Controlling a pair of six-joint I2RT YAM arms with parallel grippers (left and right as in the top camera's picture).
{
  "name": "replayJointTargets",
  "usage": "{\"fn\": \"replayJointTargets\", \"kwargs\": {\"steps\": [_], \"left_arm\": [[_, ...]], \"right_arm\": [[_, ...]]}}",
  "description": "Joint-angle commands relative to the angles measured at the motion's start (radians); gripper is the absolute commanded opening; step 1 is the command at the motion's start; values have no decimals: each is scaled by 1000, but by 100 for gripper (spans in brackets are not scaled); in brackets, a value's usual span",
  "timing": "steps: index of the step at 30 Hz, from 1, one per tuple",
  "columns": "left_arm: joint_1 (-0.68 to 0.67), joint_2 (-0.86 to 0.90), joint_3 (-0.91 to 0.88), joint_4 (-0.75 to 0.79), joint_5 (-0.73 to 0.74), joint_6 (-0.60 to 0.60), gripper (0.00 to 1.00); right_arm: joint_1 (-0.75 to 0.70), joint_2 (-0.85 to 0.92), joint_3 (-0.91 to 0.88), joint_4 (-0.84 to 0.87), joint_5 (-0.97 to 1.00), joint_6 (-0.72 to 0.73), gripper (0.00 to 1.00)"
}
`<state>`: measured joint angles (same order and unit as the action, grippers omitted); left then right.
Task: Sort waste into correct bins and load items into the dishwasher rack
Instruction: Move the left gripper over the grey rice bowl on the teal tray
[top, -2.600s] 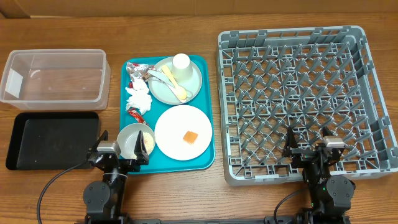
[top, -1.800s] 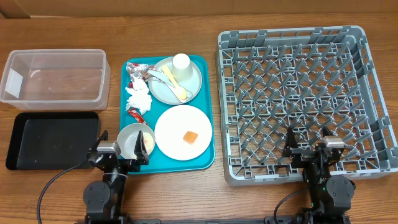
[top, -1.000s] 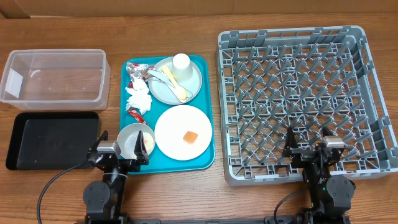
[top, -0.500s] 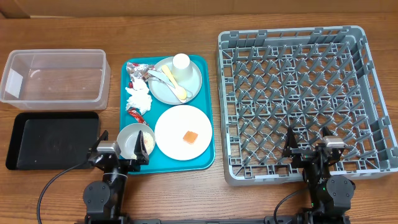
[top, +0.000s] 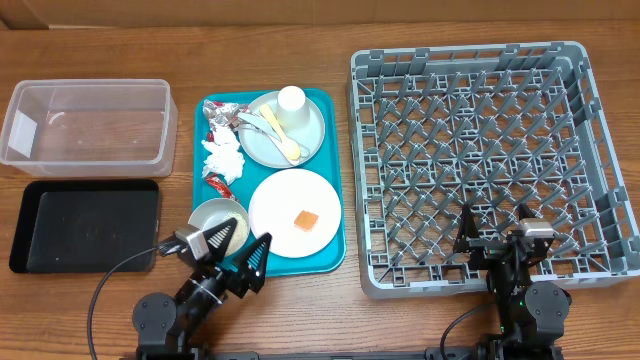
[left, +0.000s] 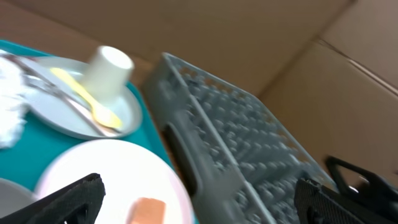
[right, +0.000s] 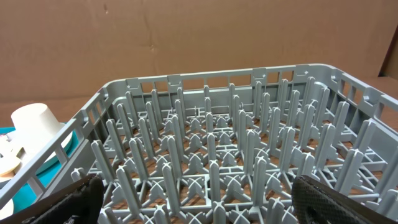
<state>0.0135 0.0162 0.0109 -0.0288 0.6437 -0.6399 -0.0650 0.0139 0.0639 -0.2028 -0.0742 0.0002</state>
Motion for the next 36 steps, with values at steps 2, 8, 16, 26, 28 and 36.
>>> {"fn": "replayJointTargets", "kwargs": {"steps": [2,8,16,26,28,36], "left_arm": [[-1,1,8,86,224,-34,100],[-1,2,156,71,240,45,100],[-1,13,428,-419,-12,323,100],[-1,323,793,-880,-391,382,100],[-1,410,846,-933,-430,382,100],[-1,650,888,-943,-352,337,100]], "right_arm": [[-3,-11,-4,4,3,-1,100],[-3,-11,-4,4,3,-1,100],[-3,-11,-4,4,3,-1,100],[-3,-11,-4,4,3,-1,100],[-3,-11,-4,4,3,-1,100],[-3,-11,-4,4,3,-1,100]]}}
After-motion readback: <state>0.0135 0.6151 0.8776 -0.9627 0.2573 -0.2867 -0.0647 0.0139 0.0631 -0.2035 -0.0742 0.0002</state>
